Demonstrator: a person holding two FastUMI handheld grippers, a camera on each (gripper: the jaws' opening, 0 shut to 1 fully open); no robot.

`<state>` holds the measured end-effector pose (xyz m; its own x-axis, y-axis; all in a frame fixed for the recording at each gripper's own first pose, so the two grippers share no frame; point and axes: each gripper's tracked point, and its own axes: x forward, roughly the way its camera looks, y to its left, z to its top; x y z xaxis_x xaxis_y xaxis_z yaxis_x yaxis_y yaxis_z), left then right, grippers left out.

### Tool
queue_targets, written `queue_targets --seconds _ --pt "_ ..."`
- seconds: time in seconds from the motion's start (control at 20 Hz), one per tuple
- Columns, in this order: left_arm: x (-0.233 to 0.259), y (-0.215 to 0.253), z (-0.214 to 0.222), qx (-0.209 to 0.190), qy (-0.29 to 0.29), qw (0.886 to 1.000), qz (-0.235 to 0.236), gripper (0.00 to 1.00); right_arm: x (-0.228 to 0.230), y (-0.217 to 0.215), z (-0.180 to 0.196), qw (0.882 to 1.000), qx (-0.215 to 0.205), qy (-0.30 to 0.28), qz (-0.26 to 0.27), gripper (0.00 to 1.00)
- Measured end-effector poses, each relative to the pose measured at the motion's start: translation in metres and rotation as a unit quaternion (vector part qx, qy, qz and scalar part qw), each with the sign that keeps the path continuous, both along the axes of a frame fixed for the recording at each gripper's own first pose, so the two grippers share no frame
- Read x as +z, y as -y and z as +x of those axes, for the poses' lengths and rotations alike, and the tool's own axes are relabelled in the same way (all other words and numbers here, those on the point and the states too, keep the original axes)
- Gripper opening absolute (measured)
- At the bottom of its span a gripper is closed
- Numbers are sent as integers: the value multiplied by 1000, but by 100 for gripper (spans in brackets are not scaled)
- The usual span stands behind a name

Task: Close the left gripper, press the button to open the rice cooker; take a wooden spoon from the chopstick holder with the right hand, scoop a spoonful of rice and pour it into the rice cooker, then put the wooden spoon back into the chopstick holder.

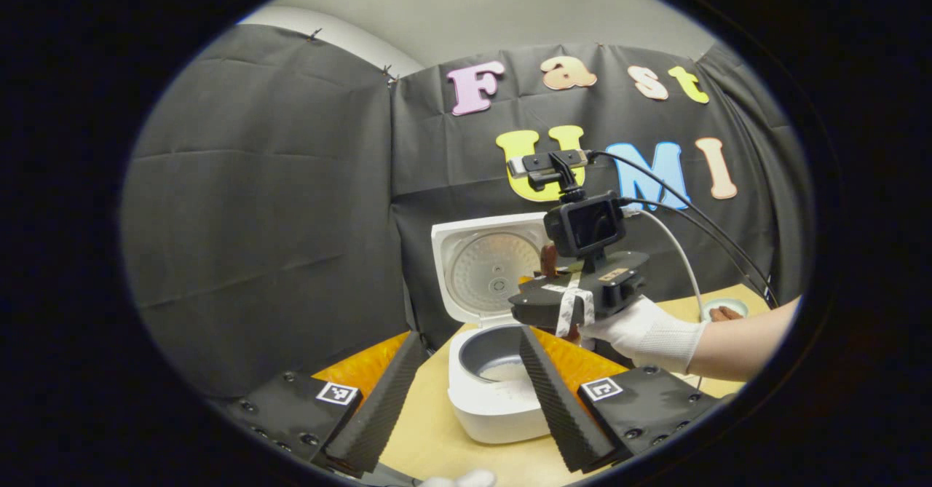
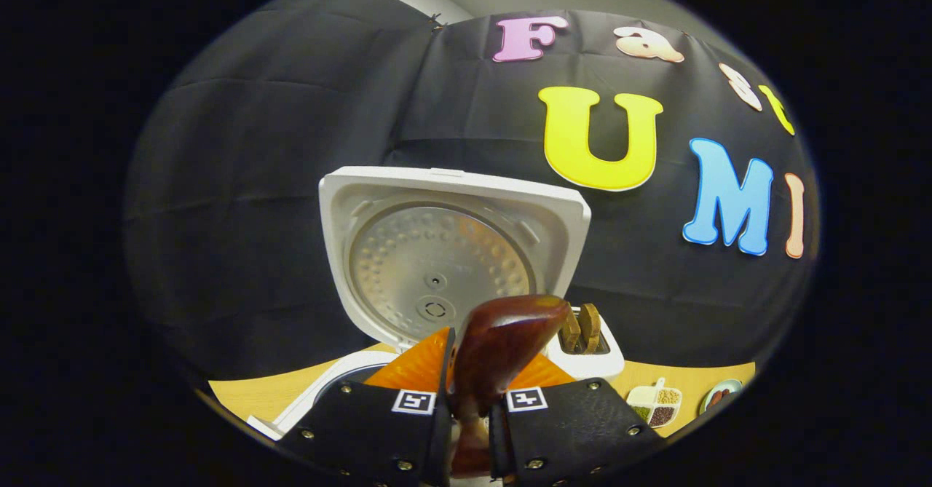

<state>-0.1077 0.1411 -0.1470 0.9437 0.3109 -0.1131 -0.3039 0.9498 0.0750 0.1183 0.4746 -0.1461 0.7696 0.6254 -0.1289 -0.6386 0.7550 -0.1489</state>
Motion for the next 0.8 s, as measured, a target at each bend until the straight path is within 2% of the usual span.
queue_targets --seconds 0.2,0.55,0.65,0.75,0.8 --pt "0 0 -1 -3 3 1000 4 98 7 -5 -7 999 17 35 -20 21" --pt "2 1 -1 -8 3 1000 6 99 14 -8 -14 997 36 61 -25 21" --pt "1 1 -1 -7 2 1000 2 99 9 -9 -15 999 45 23 -2 21" --pt "1 0 -1 -6 3 1000 0 99 11 -11 -16 995 54 -57 69 21" --pt "2 0 -1 -5 3 1000 0 99 14 -11 -15 986 53 -107 116 21"
